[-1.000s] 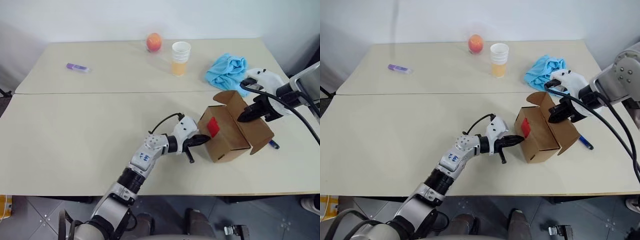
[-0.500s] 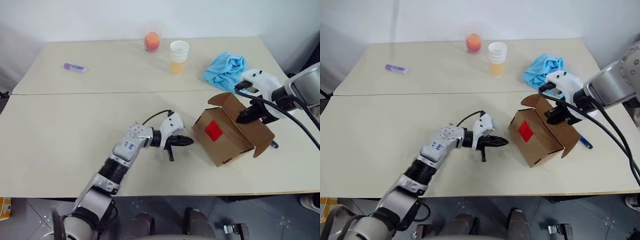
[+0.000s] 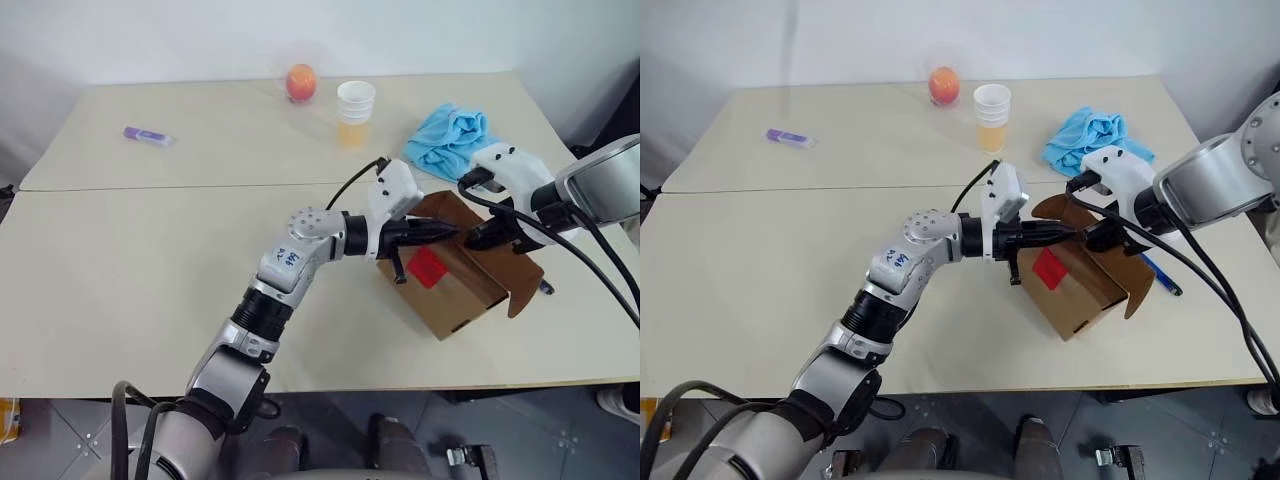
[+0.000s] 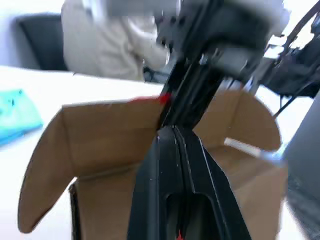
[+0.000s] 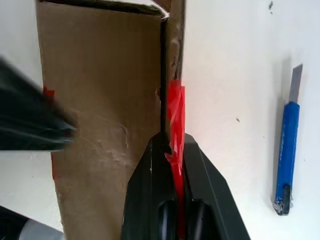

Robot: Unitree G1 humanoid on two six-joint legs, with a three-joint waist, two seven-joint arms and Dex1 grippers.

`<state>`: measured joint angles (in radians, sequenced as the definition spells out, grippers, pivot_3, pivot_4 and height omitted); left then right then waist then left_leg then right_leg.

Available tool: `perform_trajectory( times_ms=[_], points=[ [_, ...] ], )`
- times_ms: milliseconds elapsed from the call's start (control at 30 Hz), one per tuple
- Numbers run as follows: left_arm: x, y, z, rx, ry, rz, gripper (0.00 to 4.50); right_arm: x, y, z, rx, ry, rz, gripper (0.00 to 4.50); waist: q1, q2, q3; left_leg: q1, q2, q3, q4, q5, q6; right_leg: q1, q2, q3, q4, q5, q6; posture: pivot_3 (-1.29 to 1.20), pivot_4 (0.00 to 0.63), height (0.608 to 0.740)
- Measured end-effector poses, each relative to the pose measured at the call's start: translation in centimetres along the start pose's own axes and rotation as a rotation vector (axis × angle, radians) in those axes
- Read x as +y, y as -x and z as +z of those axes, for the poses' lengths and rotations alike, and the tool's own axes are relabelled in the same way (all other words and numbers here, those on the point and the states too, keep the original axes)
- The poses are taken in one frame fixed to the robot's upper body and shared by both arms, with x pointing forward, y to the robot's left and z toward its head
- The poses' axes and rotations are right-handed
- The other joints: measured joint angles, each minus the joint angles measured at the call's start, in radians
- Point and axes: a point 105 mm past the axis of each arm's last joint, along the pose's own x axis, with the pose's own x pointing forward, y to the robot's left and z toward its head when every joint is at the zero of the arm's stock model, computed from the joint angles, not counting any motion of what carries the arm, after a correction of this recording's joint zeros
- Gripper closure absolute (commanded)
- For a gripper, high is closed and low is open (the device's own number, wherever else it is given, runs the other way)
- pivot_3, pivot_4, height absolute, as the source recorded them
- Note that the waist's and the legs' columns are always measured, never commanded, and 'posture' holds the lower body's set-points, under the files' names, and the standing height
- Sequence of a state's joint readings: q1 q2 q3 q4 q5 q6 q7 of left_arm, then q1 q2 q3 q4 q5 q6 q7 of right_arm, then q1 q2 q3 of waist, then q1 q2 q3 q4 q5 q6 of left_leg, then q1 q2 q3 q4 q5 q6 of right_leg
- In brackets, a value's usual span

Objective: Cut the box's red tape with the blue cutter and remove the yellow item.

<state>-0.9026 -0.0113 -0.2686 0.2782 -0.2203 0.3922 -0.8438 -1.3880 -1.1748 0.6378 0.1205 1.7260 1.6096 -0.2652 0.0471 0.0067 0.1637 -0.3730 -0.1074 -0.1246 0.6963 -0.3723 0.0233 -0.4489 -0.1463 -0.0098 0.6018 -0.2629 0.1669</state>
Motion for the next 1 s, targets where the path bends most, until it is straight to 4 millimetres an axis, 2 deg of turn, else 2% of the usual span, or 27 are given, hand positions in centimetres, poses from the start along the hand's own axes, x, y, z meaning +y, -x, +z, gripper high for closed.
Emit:
perform_trajectory(
  times_ms=[300, 533, 767, 867, 1000],
  points=[
    [-1.4, 0.8, -3.2, 0.104, -0.017, -0.045, 4.5, 0.3, 0.1, -0.1, -0.013, -0.02, 0.014, 4.47, -0.001, 0.0, 0.0, 0.002, 0.0, 0.0, 0.002, 0.0, 0.0, 0.002, -0.001, 0.0, 0.002, 0.0, 0.0, 0.0, 0.15, 0.74],
    [-2.4, 2.5, -3.5, 0.139, -0.016, -0.085, 4.5, -1.4, 1.0, -1.1, -0.014, -0.095, -0.017, 4.47, 0.004, 0.0, 0.0, 0.002, 0.001, 0.0, 0.002, 0.0, 0.0, 0.003, -0.002, 0.0, 0.002, 0.0, 0.0, 0.0, 0.15, 0.74],
    [-2.3, 3.0, -4.2, 0.132, 0.014, -0.056, 4.5, -2.2, 1.3, -1.8, -0.008, -0.125, -0.019, 4.47, 0.006, 0.0, 0.0, 0.003, 0.001, 0.0, 0.002, 0.0, 0.001, 0.004, -0.002, 0.0, 0.002, 0.0, 0.001, 0.0, 0.15, 0.74],
    [-2.5, 4.1, -4.7, 0.146, 0.012, -0.04, 4.5, -2.9, 1.4, -2.4, -0.008, -0.155, -0.022, 4.47, 0.008, 0.0, -0.001, 0.003, 0.0, 0.0, 0.003, 0.001, 0.001, 0.005, -0.003, 0.0, 0.002, 0.0, 0.001, 0.0, 0.15, 0.74],
    [-2.0, 6.5, -5.9, 0.185, 0.054, 0.018, 4.5, -3.8, 0.6, -4.0, 0.025, -0.198, -0.027, 4.47, 0.008, 0.0, -0.001, 0.004, 0.0, 0.0, 0.004, 0.002, 0.002, 0.005, -0.003, 0.001, 0.002, 0.002, 0.001, 0.0, 0.15, 0.74]
  ],
)
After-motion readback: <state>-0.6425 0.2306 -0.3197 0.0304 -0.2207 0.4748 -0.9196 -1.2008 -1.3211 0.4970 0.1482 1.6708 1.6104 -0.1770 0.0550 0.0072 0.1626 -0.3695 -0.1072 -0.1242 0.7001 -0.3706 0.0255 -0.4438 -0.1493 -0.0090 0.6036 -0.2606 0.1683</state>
